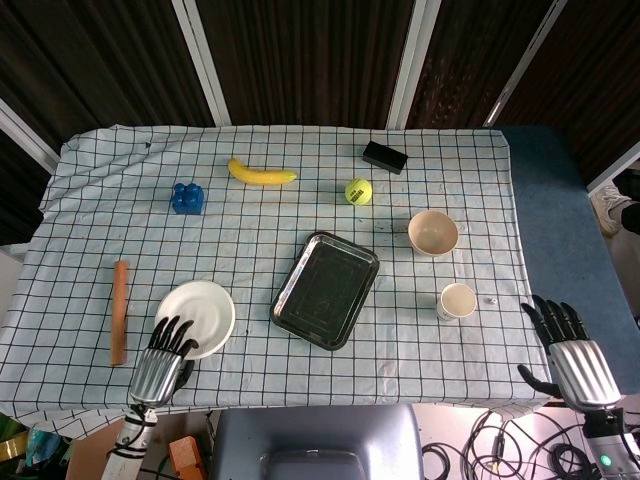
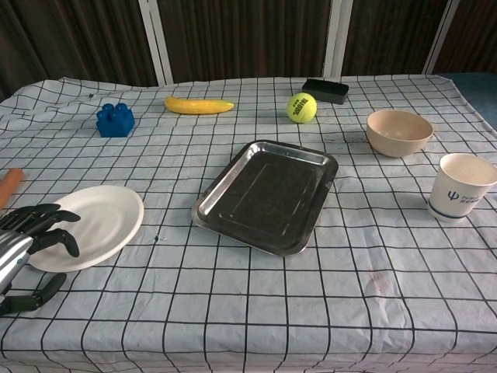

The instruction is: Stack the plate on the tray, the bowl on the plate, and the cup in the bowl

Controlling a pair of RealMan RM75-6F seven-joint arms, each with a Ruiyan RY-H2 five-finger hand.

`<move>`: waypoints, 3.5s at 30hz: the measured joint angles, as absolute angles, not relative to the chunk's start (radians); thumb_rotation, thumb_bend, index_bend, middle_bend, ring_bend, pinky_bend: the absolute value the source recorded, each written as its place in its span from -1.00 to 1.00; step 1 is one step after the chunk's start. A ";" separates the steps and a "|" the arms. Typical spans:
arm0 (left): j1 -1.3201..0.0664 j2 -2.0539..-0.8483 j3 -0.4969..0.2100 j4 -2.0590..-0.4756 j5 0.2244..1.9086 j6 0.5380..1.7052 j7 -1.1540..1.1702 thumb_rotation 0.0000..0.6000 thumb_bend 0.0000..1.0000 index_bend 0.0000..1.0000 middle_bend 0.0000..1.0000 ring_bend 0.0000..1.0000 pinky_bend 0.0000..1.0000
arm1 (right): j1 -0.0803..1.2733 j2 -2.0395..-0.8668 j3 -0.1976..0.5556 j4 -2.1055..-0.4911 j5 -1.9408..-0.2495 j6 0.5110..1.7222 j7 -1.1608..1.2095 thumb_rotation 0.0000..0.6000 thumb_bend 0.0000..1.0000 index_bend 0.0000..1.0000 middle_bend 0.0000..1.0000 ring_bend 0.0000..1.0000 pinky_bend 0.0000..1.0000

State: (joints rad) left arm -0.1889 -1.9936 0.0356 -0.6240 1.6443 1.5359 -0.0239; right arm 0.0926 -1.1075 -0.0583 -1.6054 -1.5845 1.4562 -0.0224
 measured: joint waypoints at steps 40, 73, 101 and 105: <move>-0.214 -2.050 -0.045 -0.538 1.595 1.681 -0.160 1.00 -0.12 0.38 -0.38 -0.72 -0.80 | 0.090 -1.095 -0.059 -1.615 -1.605 1.408 -0.024 1.00 -0.66 -1.00 -1.00 -1.00 -1.00; -0.556 -1.974 -0.226 -0.990 1.618 1.626 -0.039 1.00 -0.04 0.44 -0.23 -0.62 -0.83 | 0.072 -1.072 -0.040 -1.616 -1.614 1.458 0.045 1.00 -0.66 -1.00 -1.00 -1.00 -1.00; -0.653 -2.215 -0.126 -0.722 1.557 1.344 -0.134 1.00 -0.17 -0.61 -0.49 -0.82 -0.90 | 0.045 -1.013 -0.019 -1.617 -1.609 1.511 0.152 1.00 -0.66 -1.00 -1.00 -1.00 -1.00; -0.651 -2.181 -0.120 -0.757 1.543 1.296 -0.117 1.00 -0.20 -0.89 -0.60 -0.89 -0.90 | 0.043 -1.011 -0.021 -1.619 -1.618 1.518 0.152 1.00 -0.66 -1.00 -1.00 -1.00 -1.00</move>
